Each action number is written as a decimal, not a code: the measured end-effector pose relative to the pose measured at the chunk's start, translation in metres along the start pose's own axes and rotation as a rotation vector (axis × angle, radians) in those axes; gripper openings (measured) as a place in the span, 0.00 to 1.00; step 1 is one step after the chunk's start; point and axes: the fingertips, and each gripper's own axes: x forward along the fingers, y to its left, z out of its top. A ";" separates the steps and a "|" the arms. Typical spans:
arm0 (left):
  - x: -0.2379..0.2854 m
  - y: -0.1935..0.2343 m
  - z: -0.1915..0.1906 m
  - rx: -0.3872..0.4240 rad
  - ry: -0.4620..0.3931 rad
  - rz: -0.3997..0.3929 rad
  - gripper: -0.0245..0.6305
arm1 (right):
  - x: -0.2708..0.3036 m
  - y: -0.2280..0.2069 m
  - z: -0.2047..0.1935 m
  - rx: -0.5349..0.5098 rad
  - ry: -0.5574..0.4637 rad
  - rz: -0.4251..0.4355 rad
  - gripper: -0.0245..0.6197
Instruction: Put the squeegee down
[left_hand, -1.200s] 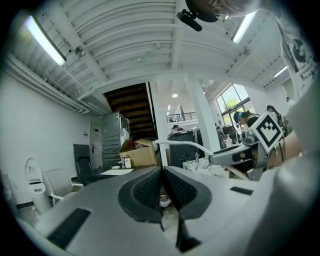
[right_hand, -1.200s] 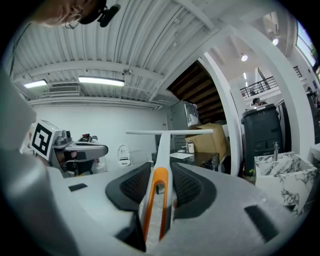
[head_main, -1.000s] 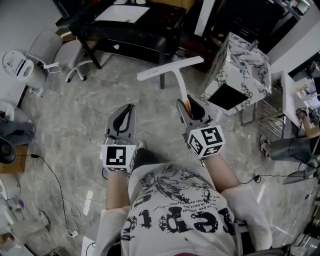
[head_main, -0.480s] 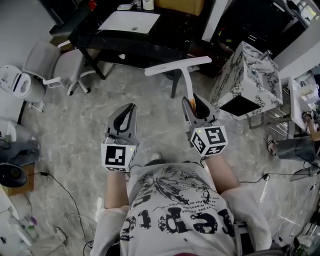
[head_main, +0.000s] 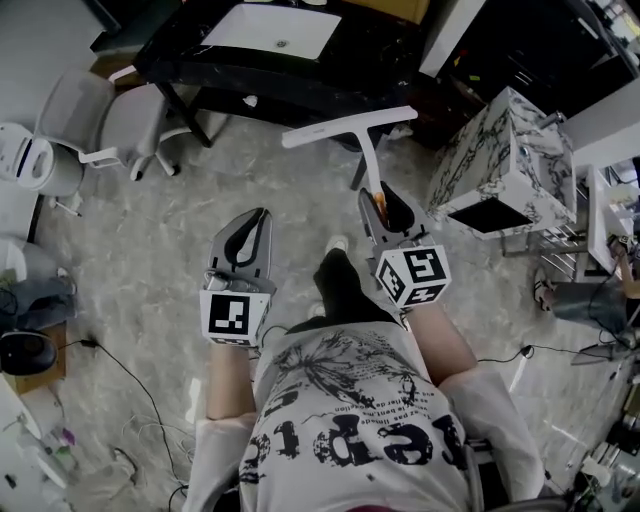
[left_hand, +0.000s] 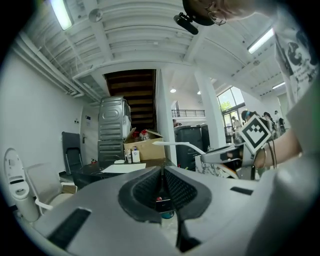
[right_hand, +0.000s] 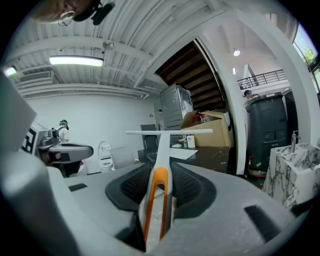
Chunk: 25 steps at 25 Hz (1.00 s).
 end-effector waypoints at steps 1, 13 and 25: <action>0.008 0.005 -0.003 -0.002 0.002 0.006 0.07 | 0.009 -0.004 0.000 0.006 -0.001 0.003 0.23; 0.169 0.066 0.012 0.053 -0.003 0.004 0.07 | 0.155 -0.100 0.042 0.014 -0.031 0.005 0.23; 0.332 0.107 0.034 0.071 -0.044 -0.047 0.07 | 0.264 -0.211 0.078 0.035 -0.036 -0.071 0.23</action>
